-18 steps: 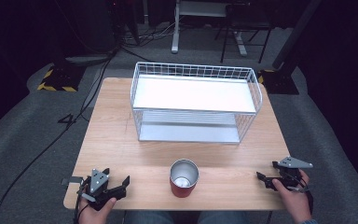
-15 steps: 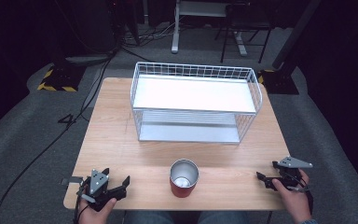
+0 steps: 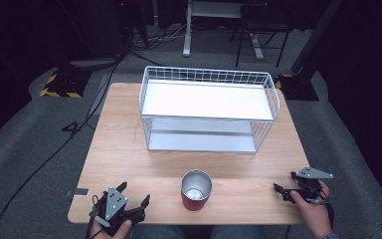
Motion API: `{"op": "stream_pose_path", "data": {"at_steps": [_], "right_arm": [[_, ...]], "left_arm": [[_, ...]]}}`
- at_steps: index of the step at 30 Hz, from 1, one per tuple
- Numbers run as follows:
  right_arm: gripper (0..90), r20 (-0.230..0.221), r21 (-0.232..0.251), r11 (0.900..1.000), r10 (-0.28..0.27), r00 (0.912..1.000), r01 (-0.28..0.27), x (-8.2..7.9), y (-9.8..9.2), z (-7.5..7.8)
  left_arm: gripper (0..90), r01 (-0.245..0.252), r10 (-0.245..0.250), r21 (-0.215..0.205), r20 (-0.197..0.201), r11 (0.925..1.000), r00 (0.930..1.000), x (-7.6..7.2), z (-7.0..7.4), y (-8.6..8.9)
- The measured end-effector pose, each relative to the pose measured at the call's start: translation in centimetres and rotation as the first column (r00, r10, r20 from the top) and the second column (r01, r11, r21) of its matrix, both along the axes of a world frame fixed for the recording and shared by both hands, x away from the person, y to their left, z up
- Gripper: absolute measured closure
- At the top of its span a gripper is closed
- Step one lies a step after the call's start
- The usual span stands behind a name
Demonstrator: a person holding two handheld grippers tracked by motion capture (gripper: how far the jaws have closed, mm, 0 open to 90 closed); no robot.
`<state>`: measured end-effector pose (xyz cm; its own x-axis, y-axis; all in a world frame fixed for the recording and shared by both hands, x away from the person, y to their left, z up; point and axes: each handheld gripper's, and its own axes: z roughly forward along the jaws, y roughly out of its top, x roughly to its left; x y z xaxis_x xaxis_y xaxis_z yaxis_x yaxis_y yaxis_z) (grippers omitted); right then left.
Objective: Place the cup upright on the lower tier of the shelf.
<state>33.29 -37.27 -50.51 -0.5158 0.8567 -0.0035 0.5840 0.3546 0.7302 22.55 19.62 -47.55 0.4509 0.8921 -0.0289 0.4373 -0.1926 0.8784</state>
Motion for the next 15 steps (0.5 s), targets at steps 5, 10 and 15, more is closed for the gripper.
{"op": "stream_pose_path", "data": {"at_steps": [5,10,15], "right_arm": [[10.3,-0.003,0.001,1.000,-0.001,1.0000,0.001,0.0,0.0,0.0],[10.3,0.000,0.000,1.000,0.000,1.0000,0.000,0.0,0.0,0.0],[10.3,-0.001,0.000,1.000,-0.001,1.0000,0.001,0.0,0.0,0.0]], "left_arm": [[15.4,0.015,-0.015,-0.004,-0.006,0.9999,0.9999,-0.6,0.7,-0.8],[15.4,0.045,-0.045,-0.008,-0.013,0.9990,0.9989,-1.0,1.0,-1.7],[15.4,0.074,-0.074,-0.013,-0.013,0.9972,0.9972,-1.1,1.2,-2.8]]}}
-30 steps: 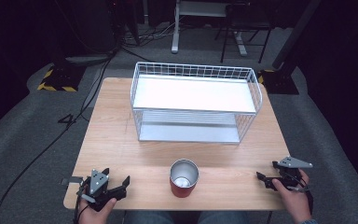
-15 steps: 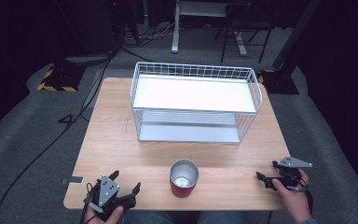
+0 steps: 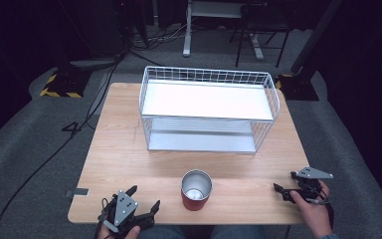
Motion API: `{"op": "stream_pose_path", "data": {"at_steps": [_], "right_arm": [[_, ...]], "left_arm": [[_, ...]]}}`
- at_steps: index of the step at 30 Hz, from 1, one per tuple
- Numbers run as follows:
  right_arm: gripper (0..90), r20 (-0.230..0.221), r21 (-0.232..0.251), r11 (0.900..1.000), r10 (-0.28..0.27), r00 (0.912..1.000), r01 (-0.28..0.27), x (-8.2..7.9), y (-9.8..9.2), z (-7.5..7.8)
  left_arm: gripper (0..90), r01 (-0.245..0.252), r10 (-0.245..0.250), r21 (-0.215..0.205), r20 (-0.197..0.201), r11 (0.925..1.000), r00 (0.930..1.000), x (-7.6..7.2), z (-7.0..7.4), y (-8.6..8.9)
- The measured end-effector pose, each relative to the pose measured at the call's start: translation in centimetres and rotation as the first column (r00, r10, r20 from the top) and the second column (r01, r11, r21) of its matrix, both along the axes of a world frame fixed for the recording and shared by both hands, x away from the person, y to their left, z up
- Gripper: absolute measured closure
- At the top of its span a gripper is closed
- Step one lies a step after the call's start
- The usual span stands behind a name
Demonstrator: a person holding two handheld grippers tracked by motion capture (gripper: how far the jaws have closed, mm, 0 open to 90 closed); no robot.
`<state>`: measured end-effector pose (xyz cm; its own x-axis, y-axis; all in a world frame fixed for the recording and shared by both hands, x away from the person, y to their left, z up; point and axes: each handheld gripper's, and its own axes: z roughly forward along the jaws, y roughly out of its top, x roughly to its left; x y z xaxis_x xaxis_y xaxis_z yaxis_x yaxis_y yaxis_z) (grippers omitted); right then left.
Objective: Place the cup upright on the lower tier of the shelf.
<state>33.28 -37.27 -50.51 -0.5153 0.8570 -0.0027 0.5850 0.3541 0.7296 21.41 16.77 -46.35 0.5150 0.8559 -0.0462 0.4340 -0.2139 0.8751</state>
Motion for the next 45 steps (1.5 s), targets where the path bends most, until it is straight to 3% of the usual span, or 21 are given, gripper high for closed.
{"op": "stream_pose_path", "data": {"at_steps": [14,29,45], "right_arm": [[10.2,0.000,0.000,1.000,0.000,1.0000,0.000,0.0,0.0,0.0],[10.2,0.000,0.000,1.000,0.000,1.0000,0.000,0.0,0.0,0.0],[10.2,-0.003,0.001,1.000,-0.001,1.0000,0.001,0.0,0.0,0.0]], "left_arm": [[15.4,0.106,-0.105,-0.014,0.020,0.9943,0.9942,0.0,-0.2,-3.8],[15.4,0.113,-0.110,-0.100,0.034,0.9886,0.9933,0.1,-1.2,-6.7],[15.3,0.097,-0.094,-0.094,0.037,0.9908,0.9949,0.2,-3.0,-9.9]]}}
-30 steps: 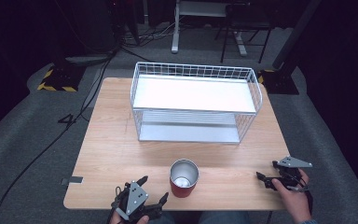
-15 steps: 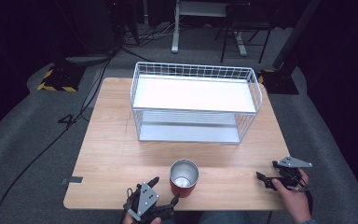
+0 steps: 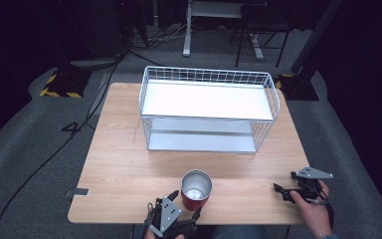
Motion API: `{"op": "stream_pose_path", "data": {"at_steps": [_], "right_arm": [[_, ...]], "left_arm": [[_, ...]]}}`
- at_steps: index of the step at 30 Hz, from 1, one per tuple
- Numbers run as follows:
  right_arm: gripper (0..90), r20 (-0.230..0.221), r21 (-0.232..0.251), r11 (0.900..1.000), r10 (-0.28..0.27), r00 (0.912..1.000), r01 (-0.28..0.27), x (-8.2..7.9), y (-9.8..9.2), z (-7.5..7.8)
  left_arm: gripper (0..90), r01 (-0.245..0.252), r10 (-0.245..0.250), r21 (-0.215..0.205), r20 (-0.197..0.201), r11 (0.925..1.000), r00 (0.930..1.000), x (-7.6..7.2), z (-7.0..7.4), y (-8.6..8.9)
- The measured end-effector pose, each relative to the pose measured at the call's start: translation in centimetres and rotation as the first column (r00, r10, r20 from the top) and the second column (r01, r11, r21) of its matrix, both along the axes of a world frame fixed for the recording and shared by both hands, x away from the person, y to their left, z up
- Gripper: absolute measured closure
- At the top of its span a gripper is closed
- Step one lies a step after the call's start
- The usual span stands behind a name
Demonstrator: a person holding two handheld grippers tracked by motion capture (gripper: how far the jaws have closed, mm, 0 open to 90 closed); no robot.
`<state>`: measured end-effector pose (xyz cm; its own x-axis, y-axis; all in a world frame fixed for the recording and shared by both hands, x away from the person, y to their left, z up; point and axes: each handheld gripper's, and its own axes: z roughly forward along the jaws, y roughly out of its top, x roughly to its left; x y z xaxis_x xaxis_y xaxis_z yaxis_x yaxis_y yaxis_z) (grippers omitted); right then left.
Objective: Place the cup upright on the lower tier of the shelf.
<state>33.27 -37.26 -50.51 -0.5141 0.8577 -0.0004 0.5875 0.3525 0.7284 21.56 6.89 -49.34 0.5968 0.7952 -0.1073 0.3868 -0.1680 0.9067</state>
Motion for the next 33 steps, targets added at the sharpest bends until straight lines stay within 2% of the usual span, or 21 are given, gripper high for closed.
{"op": "stream_pose_path", "data": {"at_steps": [4,15,22,26,33], "right_arm": [[10.2,0.003,-0.001,1.000,0.001,1.0000,-0.001,0.0,0.0,0.0],[10.2,0.003,-0.001,1.000,0.002,1.0000,-0.002,0.0,0.0,0.0],[10.2,0.001,0.000,1.000,0.000,1.0000,0.000,0.0,0.0,0.0],[10.2,0.000,0.000,1.000,0.000,1.0000,0.000,0.0,0.0,0.0],[10.2,0.000,0.000,1.000,0.000,1.0000,0.000,0.0,0.0,0.0]], "left_arm": [[15.3,-0.004,0.004,0.011,0.007,0.9999,1.0000,0.4,-0.7,-0.6],[14.8,-0.037,0.037,-0.025,0.005,0.9990,0.9993,1.6,-1.8,-1.7],[13.3,-0.050,0.050,-0.005,0.015,0.9987,0.9986,2.6,-2.1,-2.5],[13.9,-0.054,0.054,-0.012,0.022,0.9985,0.9983,2.9,-2.3,-2.8],[14.4,-0.067,0.067,0.002,0.030,0.9978,0.9973,3.4,-2.4,-3.2]]}}
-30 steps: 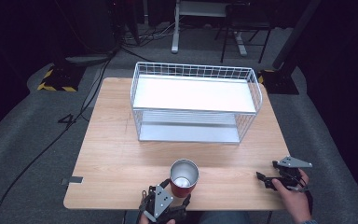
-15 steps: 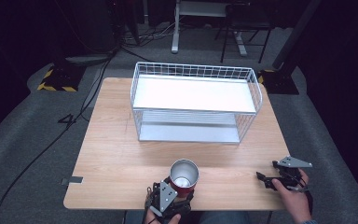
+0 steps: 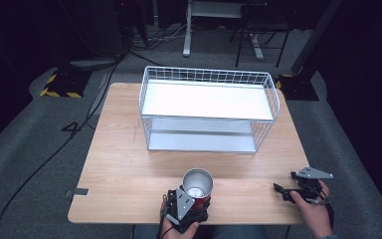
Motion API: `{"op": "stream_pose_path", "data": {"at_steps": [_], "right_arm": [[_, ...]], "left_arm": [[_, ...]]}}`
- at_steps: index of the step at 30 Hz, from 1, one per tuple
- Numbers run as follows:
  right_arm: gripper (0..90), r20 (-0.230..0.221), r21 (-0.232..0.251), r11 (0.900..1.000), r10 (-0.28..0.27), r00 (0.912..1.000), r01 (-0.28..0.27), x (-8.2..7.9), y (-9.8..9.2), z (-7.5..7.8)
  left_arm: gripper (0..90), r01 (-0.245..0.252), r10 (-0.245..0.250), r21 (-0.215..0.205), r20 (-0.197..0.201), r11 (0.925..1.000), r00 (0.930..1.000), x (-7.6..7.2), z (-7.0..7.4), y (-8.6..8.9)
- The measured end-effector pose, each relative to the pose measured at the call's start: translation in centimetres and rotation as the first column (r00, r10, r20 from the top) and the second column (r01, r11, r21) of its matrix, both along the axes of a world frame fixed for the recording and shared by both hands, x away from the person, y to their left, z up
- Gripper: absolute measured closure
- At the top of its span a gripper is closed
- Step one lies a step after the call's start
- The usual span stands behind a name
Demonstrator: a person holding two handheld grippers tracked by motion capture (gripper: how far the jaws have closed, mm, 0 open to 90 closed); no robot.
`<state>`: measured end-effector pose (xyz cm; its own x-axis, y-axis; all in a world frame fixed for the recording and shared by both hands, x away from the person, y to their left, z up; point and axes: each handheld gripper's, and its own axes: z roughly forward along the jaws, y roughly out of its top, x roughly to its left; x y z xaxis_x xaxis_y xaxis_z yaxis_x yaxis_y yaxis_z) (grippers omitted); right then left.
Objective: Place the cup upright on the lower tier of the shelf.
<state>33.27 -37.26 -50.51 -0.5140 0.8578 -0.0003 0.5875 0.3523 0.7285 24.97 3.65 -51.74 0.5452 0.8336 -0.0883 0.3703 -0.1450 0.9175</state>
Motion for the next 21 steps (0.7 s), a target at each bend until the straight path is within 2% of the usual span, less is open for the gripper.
{"op": "stream_pose_path", "data": {"at_steps": [5,8,21], "right_arm": [[10.2,0.001,0.000,1.000,0.000,1.0000,0.000,0.00,0.00,0.00],[10.2,0.003,-0.002,1.000,0.003,1.0000,-0.003,0.02,-0.02,-0.01],[10.2,0.001,0.000,1.000,0.001,1.0000,-0.001,0.00,0.00,0.00]], "left_arm": [[15.1,0.006,-0.006,0.010,-0.002,0.9999,1.0000,0.22,-0.59,0.01],[16.3,0.005,-0.005,0.028,0.007,0.9996,1.0000,0.17,-0.48,-0.07],[17.1,-0.006,0.006,0.045,0.007,0.9989,1.0000,0.02,-0.32,-0.21]]}}
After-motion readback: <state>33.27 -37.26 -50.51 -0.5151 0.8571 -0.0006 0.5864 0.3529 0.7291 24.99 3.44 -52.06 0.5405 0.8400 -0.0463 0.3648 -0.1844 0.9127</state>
